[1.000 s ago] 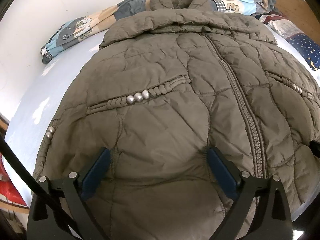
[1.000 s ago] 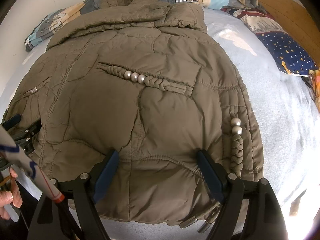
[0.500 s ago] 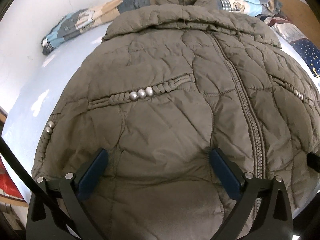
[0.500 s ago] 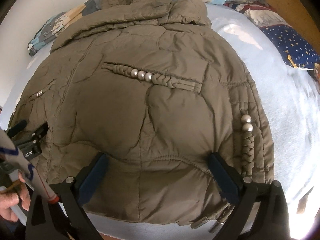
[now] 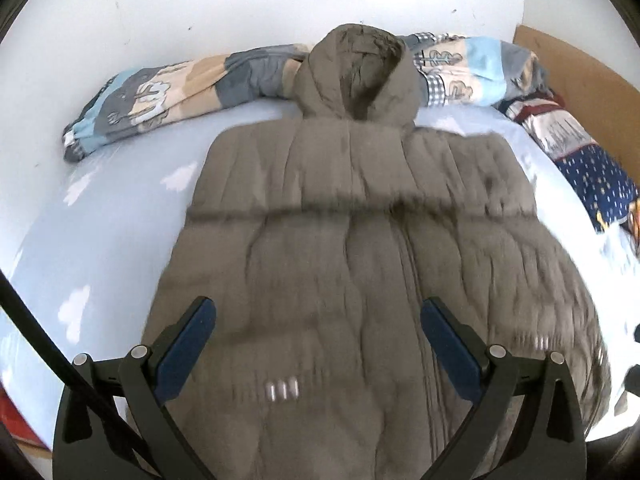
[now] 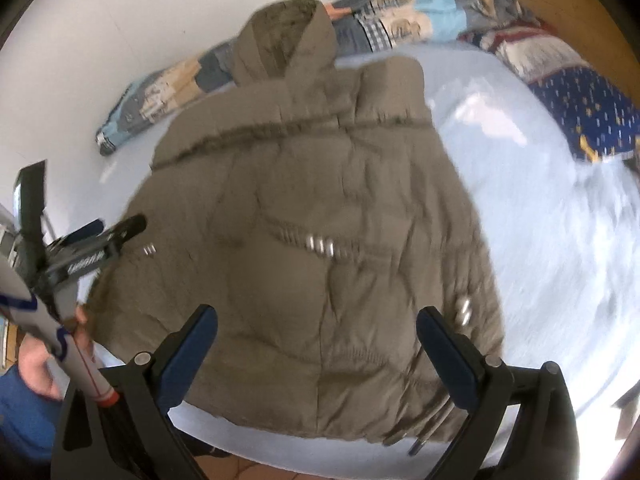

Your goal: Fold large clothes

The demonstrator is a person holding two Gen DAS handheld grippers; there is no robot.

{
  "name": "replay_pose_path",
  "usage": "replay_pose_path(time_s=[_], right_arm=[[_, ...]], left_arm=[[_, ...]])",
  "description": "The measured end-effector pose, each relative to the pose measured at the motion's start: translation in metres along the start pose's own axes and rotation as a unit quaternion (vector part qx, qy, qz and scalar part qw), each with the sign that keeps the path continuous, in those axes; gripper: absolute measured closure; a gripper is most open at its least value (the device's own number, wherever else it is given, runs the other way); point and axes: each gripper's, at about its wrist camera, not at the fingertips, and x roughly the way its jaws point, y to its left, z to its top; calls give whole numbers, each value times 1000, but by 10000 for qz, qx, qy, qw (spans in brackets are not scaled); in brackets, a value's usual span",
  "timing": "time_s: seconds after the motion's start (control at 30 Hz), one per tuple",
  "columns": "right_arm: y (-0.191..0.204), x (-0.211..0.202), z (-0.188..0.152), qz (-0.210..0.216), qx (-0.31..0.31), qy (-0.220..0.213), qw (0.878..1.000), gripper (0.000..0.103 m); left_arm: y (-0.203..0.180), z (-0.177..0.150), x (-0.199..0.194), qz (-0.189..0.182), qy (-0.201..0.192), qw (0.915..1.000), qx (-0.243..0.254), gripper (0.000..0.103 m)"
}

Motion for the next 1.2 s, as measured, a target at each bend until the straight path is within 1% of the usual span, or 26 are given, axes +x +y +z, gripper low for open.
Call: replay_pose_path(time_s=[0.07, 0.13, 0.17, 0.2, 0.23, 0.27, 0.3, 0.37, 0.4, 0.47, 0.5, 0.57, 0.6, 0.67, 0.7, 0.8, 0.9, 1.03, 1.1, 1.13, 1.17, 1.2], right_arm=[[3, -8, 23, -105, -72, -26, 9999, 2], [8, -14, 54, -14, -92, -102, 9999, 2], [9, -15, 66, 19, -87, -113, 9999, 2], [12, -13, 84, 17, -83, -123, 9999, 2], [13, -12, 98, 2, -67, -145, 9999, 2], [14, -8, 120, 5, -27, -192, 9998, 2], [15, -5, 133, 10, -8, -214, 9998, 2], [17, 8, 176, -40, 59, -295, 9995, 2], [17, 13, 191, -35, 77, -333, 9994, 2], [20, 35, 237, -58, 54, -395, 9992, 2], [20, 44, 255, -102, 52, -417, 9991, 2], [17, 74, 304, -228, 114, -481, 9985, 2], [15, 86, 324, -269, 120, -503, 9983, 2], [10, 113, 364, -357, 227, -601, 9973, 3], [8, 129, 387, -406, 284, -625, 9968, 3], [5, 171, 436, -596, 308, -606, 9959, 3], [-2, 209, 472, -728, 446, -649, 9942, 3], [-5, 244, 500, -786, 508, -694, 9932, 4], [-3, 261, 511, -758, 503, -669, 9936, 11], [-2, 270, 515, -881, 462, -606, 9932, 17], [-1, 278, 519, -979, 414, -555, 9928, 25], [-1, 288, 521, -1031, 352, -489, 9928, 30]], left_arm=[[7, 25, 19, -182, 23, 9998, -66, 1], [18, 39, 36, -221, 51, 9996, -163, 1], [24, 44, 47, -239, 118, 9993, -246, 1], [30, 49, 58, -276, 214, 9987, -362, 1], [34, 51, 65, -337, 282, 9980, -460, 1], [39, 53, 72, -442, 350, 9968, -561, 1], [41, 54, 75, -463, 366, 9965, -592, 1], [44, 52, 81, -383, 360, 9965, -652, 1], [47, 49, 85, -398, 410, 9962, -657, 1], [48, 45, 90, -379, 481, 9963, -608, 1], [50, 42, 93, -322, 483, 9967, -563, 1], [53, 40, 95, -300, 494, 9971, -491, 1], [56, 39, 96, -312, 487, 9971, -485, 1], [60, 40, 95, -395, 458, 9968, -529, 1], [64, 41, 95, -522, 433, 9959, -603, 1], [73, 45, 95, -704, 402, 9939, -752, 1], [80, 47, 101, -715, 412, 9932, -819, 1], [83, 49, 105, -741, 380, 9931, -822, 1], [83, 50, 107, -728, 368, 9937, -775, 1], [84, 51, 107, -713, 335, 9940, -765, 1], [85, 52, 107, -713, 306, 9938, -797, 1], [85, 52, 108, -739, 308, 9932, -849, 1]])
